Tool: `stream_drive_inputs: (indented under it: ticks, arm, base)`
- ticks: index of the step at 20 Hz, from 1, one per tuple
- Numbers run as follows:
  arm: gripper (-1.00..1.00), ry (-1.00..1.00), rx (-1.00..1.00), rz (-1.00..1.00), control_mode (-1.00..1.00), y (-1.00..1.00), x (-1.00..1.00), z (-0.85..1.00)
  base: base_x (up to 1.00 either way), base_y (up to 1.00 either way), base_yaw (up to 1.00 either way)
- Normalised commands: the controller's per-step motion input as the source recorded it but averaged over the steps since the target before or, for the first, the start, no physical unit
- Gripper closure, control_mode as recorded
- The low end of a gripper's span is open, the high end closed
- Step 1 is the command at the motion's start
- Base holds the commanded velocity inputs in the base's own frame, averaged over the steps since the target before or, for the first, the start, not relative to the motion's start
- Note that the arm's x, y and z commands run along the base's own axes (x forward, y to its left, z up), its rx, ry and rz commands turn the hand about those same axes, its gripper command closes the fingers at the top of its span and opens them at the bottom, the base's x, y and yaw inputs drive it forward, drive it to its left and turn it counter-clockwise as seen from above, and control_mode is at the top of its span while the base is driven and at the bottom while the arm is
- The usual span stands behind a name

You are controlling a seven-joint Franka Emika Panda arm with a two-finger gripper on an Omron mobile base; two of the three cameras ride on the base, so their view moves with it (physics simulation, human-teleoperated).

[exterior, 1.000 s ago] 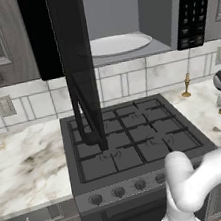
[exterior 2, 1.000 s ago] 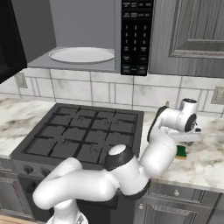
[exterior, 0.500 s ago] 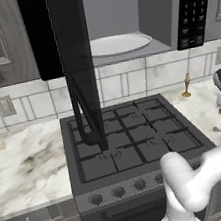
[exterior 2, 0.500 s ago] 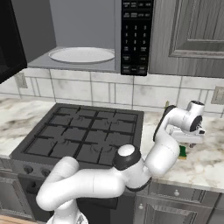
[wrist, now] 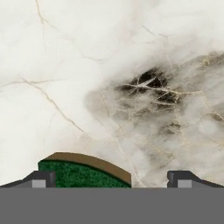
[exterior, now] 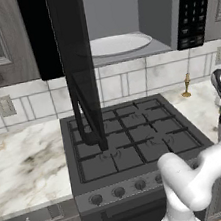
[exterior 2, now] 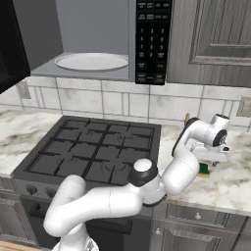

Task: Place the sponge inside the microwave to prepare for sanitizing.

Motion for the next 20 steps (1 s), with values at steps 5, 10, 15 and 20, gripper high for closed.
stream_drive_inputs:
  ticks: [5, 10, 15, 20]
  arm:
    - [-1.0, 0.0, 0.0, 0.0, -1.0, -0.08, -0.06, -0.1]
    - [-1.0, -0.02, 0.0, 0.0, -1.0, -0.02, -0.15, -0.02]
    - [-1.0, -0.04, 0.0, -0.01, -1.0, 0.0, -0.23, 0.0]
    - [-1.0, -0.08, 0.0, -0.01, -1.0, 0.04, -0.24, -0.01]
  base:
    - [0.0, 0.0, 0.0]
    - [0.0, 0.0, 0.0]
    - [0.0, 0.0, 0.0]
    - [0.0, 0.0, 0.0]
